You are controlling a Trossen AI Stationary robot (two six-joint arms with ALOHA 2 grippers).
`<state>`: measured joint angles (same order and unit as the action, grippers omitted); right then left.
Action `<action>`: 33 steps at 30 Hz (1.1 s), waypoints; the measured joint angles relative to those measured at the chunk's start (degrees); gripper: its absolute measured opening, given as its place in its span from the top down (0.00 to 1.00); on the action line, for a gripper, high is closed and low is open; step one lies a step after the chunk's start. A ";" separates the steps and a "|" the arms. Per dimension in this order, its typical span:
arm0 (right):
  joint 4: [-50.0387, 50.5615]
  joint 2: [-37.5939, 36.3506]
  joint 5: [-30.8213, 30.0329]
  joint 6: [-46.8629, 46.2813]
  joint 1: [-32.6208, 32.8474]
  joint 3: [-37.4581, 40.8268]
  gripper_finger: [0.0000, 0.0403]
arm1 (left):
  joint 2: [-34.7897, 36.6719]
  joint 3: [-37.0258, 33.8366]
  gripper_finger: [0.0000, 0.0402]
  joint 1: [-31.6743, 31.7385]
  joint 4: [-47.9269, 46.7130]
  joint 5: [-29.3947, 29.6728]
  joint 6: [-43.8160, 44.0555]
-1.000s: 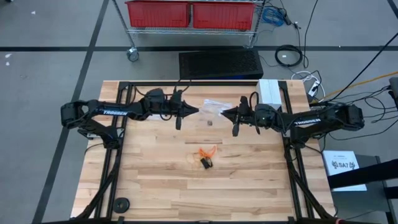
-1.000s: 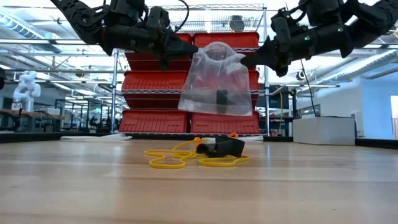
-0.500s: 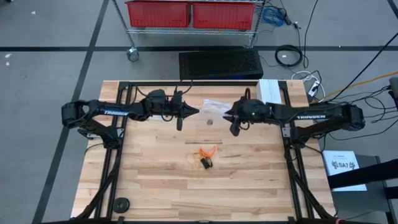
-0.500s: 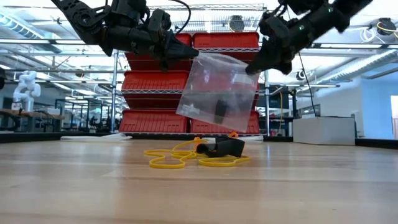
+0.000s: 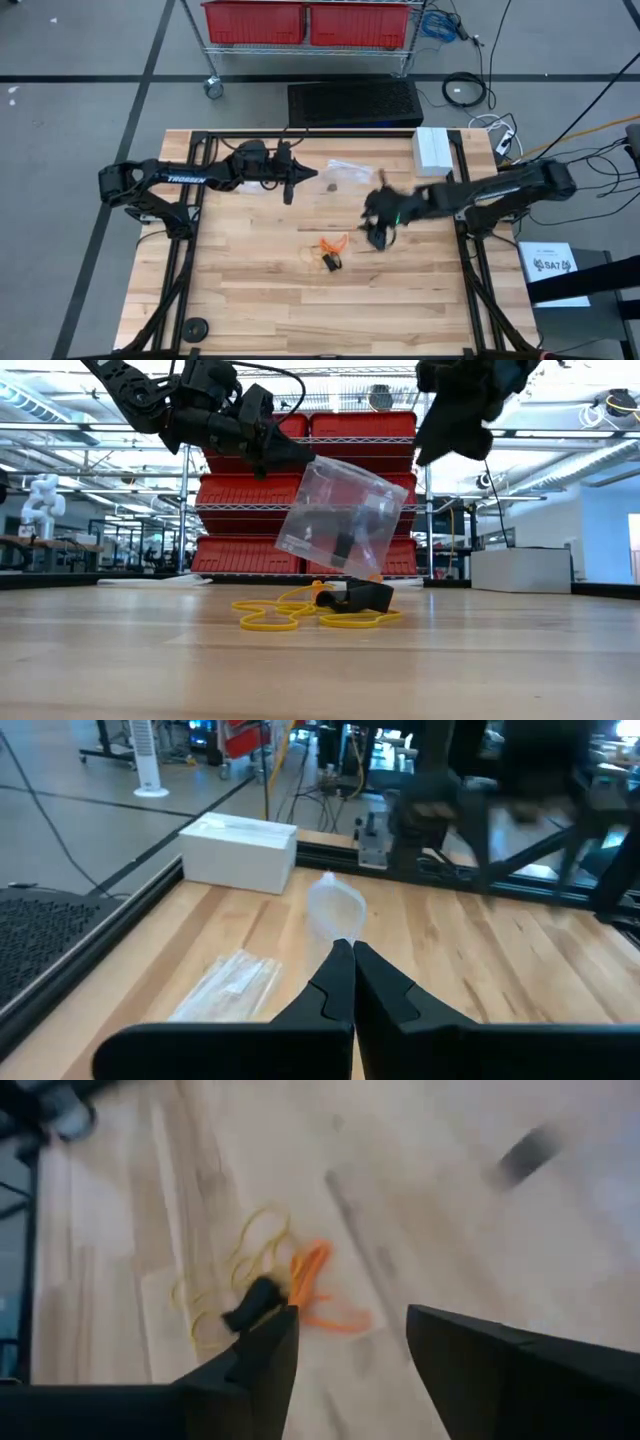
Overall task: Sort rubber bands
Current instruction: Put the black rubber band into the open transparent zip bag
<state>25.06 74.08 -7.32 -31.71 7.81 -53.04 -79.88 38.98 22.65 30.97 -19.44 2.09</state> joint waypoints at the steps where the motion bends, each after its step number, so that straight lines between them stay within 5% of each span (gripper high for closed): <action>1: -1.72 2.22 -0.23 -1.79 1.65 0.00 0.55 | 0.00 0.00 1.00 0.26 -0.06 0.00 0.00; 9: -17.93 19.23 1.61 -16.51 8.50 0.04 0.55 | 0.00 0.00 1.00 0.37 -0.55 -1.33 -1.33; 15: -21.15 25.37 1.20 -24.63 10.13 -0.58 0.54 | 0.00 0.00 1.00 0.00 -0.75 -1.38 -2.47; 23: -16.82 32.15 -2.33 -24.23 9.67 -6.35 0.56 | 0.00 0.00 1.00 -0.02 -0.85 -1.42 -2.51; 28: -13.31 33.90 -3.70 -24.60 9.42 -8.08 0.64 | 0.00 0.00 1.00 -0.02 -1.71 -1.42 -2.56; 33: -12.69 33.61 -4.77 -24.40 9.51 -8.20 0.83 | 0.00 -0.02 1.00 -0.02 -1.71 -1.42 -2.97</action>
<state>12.36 107.69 -12.09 -56.11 17.32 -61.23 -79.88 38.96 22.63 29.26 -20.86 -0.88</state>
